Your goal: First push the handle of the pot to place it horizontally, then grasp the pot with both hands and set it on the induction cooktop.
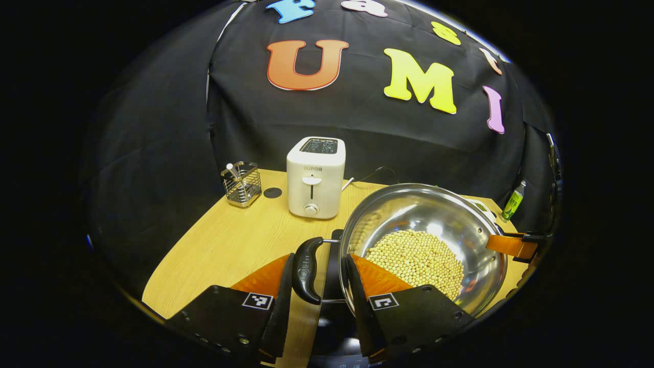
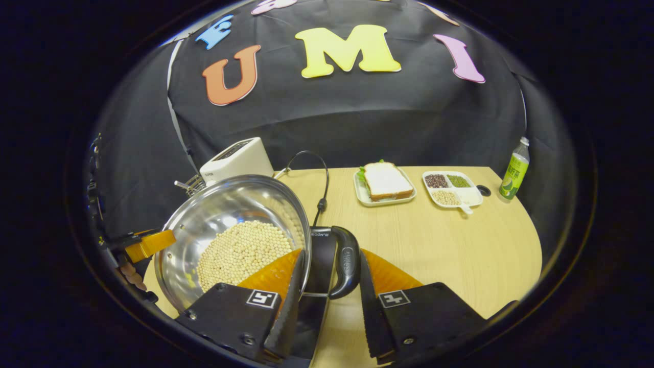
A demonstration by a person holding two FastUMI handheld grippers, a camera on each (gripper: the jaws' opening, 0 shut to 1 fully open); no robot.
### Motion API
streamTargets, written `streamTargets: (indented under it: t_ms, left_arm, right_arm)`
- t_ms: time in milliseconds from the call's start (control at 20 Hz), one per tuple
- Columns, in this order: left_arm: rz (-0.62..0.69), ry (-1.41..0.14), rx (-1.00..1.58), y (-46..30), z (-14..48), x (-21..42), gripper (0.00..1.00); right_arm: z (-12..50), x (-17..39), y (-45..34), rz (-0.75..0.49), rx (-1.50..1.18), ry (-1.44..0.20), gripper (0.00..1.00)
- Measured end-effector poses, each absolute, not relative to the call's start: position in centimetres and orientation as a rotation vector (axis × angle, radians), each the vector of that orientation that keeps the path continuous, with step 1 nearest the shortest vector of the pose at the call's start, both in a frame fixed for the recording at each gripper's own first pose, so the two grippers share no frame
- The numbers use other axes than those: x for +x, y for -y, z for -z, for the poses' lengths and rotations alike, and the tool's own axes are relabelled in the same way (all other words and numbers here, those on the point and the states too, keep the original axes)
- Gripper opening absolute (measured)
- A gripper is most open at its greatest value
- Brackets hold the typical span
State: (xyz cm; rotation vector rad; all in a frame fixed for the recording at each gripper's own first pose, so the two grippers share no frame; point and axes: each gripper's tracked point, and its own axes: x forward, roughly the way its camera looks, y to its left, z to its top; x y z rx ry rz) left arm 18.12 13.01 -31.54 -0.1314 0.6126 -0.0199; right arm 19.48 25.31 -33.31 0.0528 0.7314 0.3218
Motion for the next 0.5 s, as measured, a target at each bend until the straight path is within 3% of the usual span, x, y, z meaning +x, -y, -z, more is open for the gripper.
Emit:
streamTargets:
  t_ms: [500]
  left_arm:
    - [0.038, -0.632, -0.147, -12.7, 33.3, 19.3, 0.53]
  right_arm:
    - [34.7, 19.8, -25.5, -0.300, 0.142, -0.715, 0.60]
